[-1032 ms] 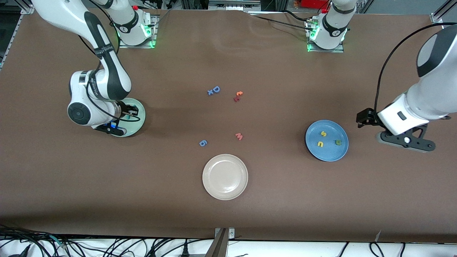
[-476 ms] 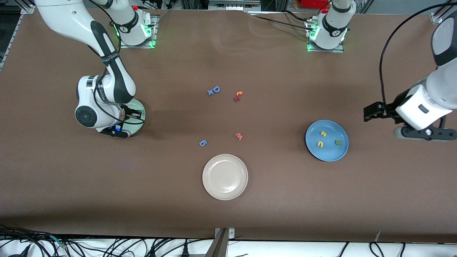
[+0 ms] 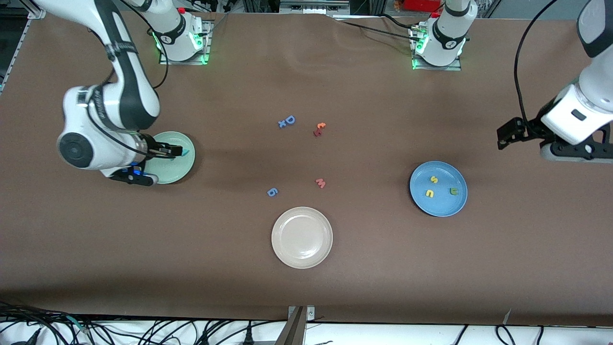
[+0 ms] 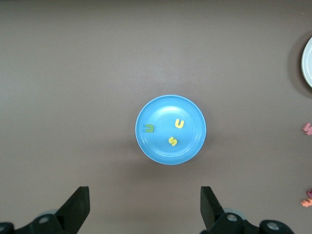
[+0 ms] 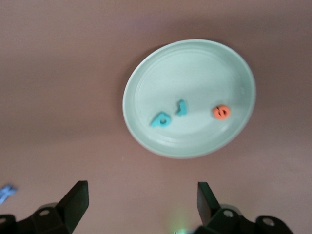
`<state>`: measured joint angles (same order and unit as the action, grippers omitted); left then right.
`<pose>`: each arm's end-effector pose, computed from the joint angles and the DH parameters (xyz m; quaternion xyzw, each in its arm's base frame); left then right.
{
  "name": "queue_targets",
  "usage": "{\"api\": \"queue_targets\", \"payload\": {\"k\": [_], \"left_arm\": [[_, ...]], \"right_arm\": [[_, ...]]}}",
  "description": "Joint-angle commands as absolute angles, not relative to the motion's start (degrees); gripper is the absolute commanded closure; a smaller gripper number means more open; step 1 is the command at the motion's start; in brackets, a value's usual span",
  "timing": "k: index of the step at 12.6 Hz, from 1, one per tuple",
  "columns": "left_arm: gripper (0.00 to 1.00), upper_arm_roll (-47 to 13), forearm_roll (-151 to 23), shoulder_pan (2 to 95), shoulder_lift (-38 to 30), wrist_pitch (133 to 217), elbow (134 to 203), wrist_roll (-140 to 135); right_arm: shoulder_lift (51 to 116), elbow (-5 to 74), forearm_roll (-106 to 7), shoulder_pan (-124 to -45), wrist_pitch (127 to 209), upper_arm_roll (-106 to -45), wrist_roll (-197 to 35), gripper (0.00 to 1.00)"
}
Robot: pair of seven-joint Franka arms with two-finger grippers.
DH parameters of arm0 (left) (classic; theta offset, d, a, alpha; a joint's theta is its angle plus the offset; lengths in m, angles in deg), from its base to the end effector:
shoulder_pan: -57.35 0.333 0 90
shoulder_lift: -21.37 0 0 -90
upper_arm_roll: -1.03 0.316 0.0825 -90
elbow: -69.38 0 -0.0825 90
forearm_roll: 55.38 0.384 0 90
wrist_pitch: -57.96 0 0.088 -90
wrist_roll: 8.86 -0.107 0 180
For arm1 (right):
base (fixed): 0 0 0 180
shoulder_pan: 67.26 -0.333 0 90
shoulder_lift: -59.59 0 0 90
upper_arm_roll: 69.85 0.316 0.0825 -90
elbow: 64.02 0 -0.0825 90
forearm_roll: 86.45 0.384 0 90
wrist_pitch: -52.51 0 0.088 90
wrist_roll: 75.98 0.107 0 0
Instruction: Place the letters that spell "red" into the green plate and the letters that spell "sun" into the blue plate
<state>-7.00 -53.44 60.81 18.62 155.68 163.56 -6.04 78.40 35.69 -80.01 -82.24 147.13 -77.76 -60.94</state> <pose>0.5766 -0.0412 0.5748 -0.9997 0.0173 -0.0080 0.0130 0.5874 0.0898 0.3629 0.9746 -0.0849 -0.2072 0.0085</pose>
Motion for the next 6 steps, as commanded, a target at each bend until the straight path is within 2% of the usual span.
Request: {"api": "queue_targets", "payload": {"k": [1, 3, 6], "left_arm": [[0.0, -5.57, -55.02, 60.25, 22.17, 153.79, 165.38, -7.54], [0.0, -5.74, -54.94, 60.43, 19.72, 148.42, 160.02, -7.54], [0.0, -6.09, -54.94, 60.08, 19.7, 147.78, 159.47, -6.4]], "right_arm": [[79.28, 22.24, -80.3, -82.12, 134.9, -78.2, -61.39, 0.01], [79.19, 15.55, -81.69, -82.12, 129.62, -78.37, -61.92, 0.01], [77.8, 9.81, -84.77, -82.12, 123.45, -78.38, -62.19, 0.0]]}}
